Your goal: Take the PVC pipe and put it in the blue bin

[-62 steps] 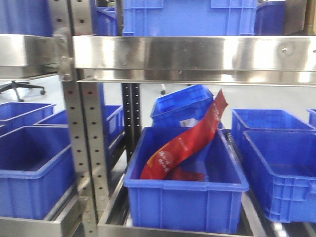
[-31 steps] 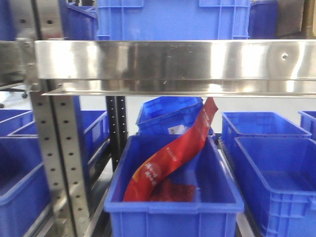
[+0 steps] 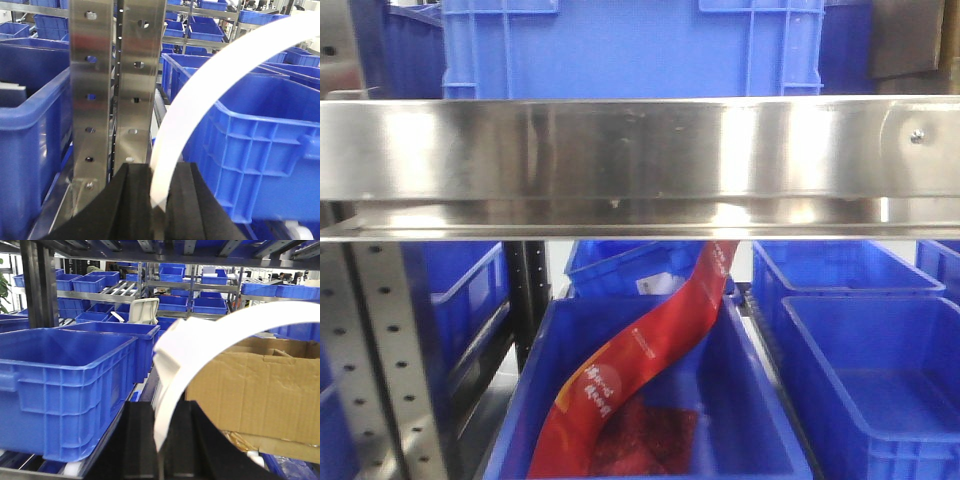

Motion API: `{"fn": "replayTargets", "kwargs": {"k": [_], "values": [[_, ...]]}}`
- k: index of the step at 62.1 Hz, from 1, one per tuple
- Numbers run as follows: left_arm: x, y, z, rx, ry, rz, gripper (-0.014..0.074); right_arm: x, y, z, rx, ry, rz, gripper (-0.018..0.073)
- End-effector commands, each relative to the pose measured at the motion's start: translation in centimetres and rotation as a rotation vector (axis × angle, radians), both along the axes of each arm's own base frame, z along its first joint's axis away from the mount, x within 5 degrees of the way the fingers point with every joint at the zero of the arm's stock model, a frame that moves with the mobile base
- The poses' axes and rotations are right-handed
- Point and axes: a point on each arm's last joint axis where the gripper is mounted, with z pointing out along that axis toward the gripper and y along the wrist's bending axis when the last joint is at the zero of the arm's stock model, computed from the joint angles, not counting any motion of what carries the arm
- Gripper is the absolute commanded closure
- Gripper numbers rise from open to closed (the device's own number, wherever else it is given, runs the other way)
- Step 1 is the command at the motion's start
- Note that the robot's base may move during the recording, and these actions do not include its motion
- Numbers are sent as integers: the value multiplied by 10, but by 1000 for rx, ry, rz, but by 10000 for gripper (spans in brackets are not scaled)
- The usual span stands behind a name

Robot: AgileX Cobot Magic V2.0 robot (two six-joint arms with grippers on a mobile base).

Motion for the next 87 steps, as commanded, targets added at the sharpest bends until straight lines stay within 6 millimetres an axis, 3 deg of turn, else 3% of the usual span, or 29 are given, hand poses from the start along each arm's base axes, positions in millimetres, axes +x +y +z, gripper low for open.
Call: {"fn": "replayTargets", "kwargs": {"k": [1, 87], "values": [[-1, -1, 2, 0, -30, -5, 707, 0, 0, 1, -15, -20, 0, 724], [-1, -1, 2, 0, -30, -5, 707, 0, 0, 1, -15, -22, 1, 724]]}}
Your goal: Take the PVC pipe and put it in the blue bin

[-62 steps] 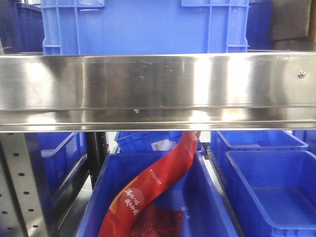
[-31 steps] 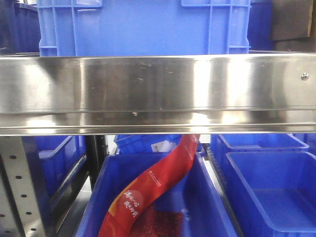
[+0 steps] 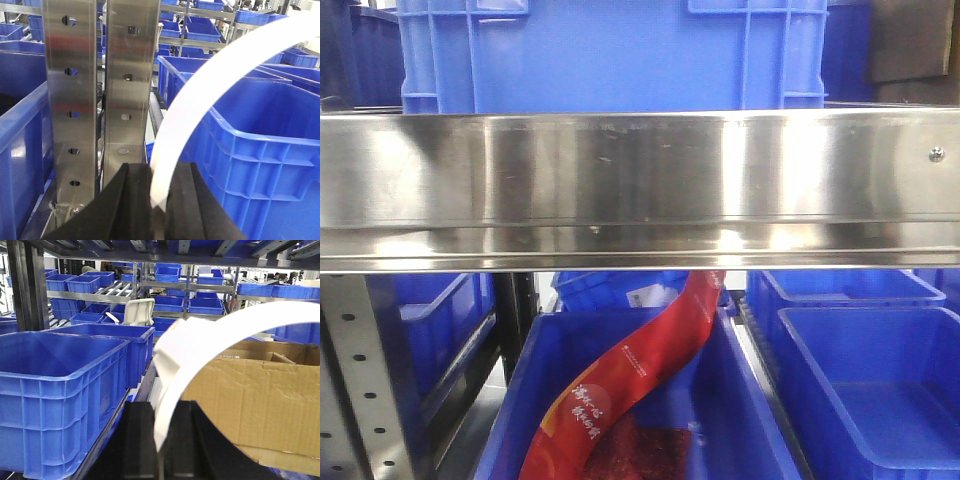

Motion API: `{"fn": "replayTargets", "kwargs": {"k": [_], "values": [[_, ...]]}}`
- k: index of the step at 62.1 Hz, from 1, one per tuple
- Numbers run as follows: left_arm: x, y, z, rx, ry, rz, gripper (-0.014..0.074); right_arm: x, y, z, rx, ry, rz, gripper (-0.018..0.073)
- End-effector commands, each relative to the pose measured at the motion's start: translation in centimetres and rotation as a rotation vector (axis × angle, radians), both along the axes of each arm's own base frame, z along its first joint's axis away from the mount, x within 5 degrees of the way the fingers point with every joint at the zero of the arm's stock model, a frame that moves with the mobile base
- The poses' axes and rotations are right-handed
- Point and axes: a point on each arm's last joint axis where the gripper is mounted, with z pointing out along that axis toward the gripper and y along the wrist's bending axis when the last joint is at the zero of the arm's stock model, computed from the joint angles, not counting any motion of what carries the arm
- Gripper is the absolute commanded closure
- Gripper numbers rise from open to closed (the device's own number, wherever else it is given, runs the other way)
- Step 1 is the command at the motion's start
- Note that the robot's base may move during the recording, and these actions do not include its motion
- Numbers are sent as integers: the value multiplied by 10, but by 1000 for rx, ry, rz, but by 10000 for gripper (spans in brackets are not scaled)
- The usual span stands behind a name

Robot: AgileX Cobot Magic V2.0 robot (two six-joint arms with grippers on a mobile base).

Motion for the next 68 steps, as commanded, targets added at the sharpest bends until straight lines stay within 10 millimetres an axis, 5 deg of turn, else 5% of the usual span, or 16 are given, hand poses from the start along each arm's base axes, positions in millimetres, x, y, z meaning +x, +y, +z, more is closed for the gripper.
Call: {"fn": "replayTargets", "kwargs": {"k": [1, 20, 35, 48, 68], "values": [[-1, -1, 2, 0, -30, -5, 707, 0, 0, 1, -15, -22, 1, 724], [-1, -1, 2, 0, -30, -5, 707, -2, 5, 17, 5, -193, 53, 724], [0, -1, 6, -17, -77, -5, 707, 14, 14, 18, 112, -155, 117, 724], [17, -13, 21, -16, -81, -81, 707, 60, 32, 18, 142, -128, 158, 724], [66, -72, 52, 74, -77, -330, 707, 137, 82, 24, 98, -25, 291, 724]]}}
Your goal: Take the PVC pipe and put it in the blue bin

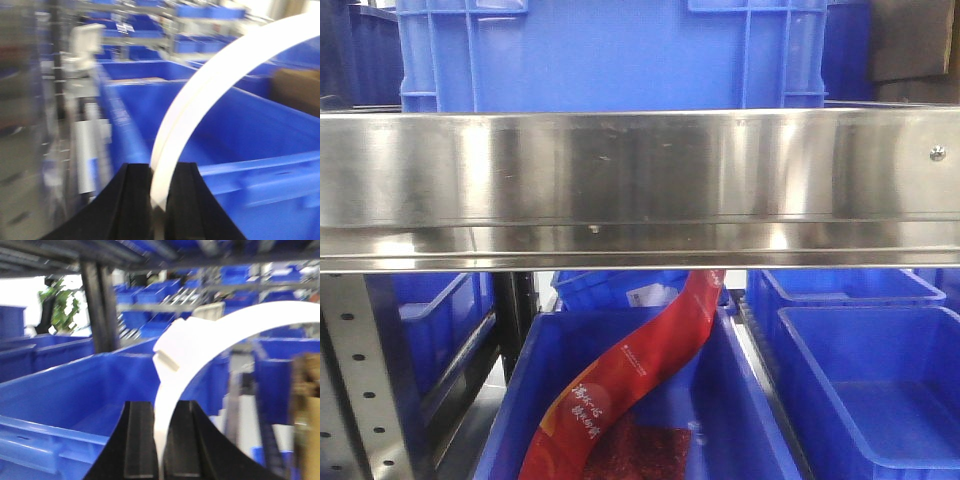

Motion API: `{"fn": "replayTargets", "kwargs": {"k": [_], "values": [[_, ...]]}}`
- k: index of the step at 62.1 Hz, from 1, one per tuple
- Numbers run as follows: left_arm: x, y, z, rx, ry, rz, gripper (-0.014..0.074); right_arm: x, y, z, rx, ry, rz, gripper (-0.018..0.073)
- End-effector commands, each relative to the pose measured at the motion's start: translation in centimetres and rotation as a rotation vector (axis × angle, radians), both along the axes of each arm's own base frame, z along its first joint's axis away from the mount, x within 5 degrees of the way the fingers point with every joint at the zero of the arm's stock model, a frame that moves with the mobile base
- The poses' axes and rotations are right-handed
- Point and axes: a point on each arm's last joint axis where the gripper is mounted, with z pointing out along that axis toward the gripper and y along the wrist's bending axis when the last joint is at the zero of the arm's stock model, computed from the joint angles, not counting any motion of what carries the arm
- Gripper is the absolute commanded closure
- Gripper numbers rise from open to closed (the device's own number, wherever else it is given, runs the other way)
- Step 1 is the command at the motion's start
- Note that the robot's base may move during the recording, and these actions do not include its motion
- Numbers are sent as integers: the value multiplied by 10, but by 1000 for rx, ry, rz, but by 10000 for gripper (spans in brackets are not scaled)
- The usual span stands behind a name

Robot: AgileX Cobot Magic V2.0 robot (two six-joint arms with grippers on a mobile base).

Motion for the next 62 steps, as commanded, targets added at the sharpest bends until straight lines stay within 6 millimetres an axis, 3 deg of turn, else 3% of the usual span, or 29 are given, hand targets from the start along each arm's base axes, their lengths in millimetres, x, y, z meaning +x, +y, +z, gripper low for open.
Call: {"fn": "replayTargets", "kwargs": {"k": [1, 14, 27, 43, 54, 62], "values": [[13, -17, 16, -5, -42, -55, 707, 16, 17, 11, -24, -36, 52, 724], [64, -42, 37, 39, 85, -62, 707, 56, 57, 20, -94, -12, 127, 724], [115, -67, 52, 10, 186, -76, 707, 100, 75, 24, -172, 169, 75, 724], [170, -94, 41, 7, 255, -82, 707, 139, 95, 31, -159, 381, 50, 724], [186, -101, 27, 20, 287, -81, 707, 153, 116, 28, -164, 395, 93, 724], [186, -101, 26, 24, 289, -79, 707, 153, 131, 21, -227, 388, 138, 724]]}}
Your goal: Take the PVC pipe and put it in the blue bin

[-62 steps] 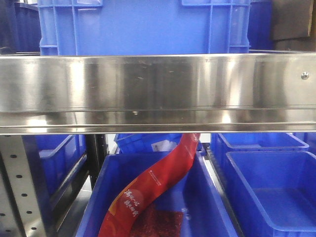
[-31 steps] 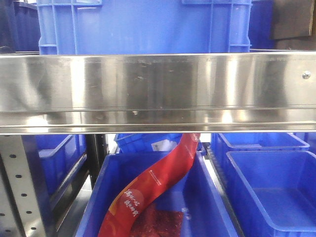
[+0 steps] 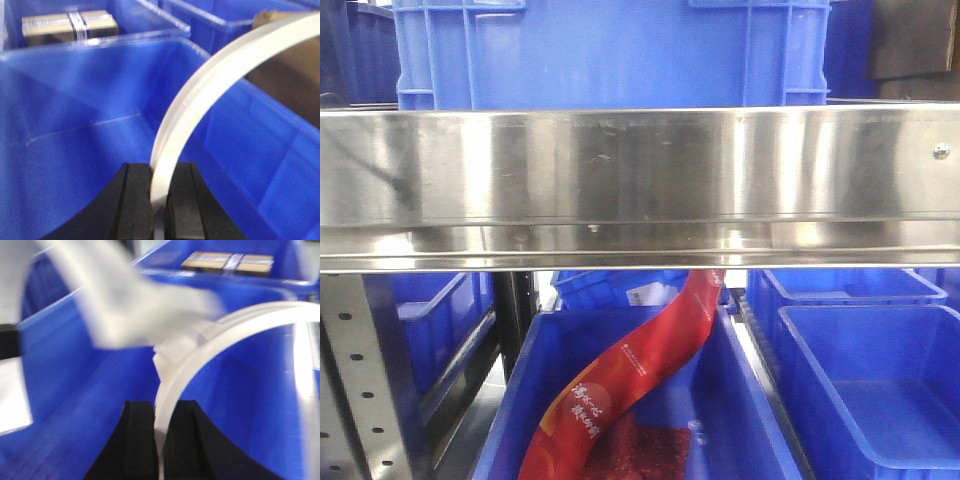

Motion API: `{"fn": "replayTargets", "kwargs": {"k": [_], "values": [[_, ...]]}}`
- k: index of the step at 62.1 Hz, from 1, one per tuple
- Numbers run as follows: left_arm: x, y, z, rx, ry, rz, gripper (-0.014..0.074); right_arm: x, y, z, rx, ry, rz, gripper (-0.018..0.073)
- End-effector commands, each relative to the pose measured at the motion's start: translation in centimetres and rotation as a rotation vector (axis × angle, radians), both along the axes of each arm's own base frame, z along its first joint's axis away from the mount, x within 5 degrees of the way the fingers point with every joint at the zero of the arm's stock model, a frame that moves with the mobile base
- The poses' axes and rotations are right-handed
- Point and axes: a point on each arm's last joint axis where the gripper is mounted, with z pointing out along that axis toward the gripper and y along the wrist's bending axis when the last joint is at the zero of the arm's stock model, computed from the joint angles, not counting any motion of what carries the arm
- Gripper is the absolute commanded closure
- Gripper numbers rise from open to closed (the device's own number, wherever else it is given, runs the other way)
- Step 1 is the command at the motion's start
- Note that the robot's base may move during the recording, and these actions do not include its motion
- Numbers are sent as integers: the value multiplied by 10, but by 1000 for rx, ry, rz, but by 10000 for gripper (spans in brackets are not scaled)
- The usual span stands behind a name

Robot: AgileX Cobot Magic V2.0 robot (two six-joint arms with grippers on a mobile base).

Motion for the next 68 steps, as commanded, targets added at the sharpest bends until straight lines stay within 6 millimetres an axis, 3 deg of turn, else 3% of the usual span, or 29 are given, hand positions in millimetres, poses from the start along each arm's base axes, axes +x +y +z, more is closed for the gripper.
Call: {"fn": "replayTargets", "kwargs": {"k": [1, 16, 22, 29, 33, 41, 46, 51, 60, 68], "values": [[-3, -2, 9, -30, -32, -4, 707, -1, 10, 0, -35, -30, 45, 724], [-3, -2, 10, -31, -38, -3, 707, 4, 15, -9, -47, -5, 53, 713], [-3, -2, 10, -31, -38, -3, 707, 4, 16, -10, -33, 6, 55, 652], [-3, -2, 10, -31, -38, -3, 681, 4, 16, -10, -31, 7, 56, 514], [-3, -2, 10, -31, -38, -3, 617, 4, 16, -10, -31, 7, 56, 438], [-3, -1, 9, -26, -27, -4, 391, 4, 17, -9, -25, 7, 57, 324], [-3, -1, 9, -25, -25, -4, 266, 4, 17, -9, -24, 7, 57, 288], [-3, -1, 9, -25, -25, -4, 197, 4, 17, -9, -20, 10, 57, 281], [-3, -1, 9, -24, -23, -4, 204, 4, 17, -10, -21, 14, 57, 282], [-4, -1, 6, -9, 3, -4, 290, 0, 15, -5, -14, 4, 57, 288]]}}
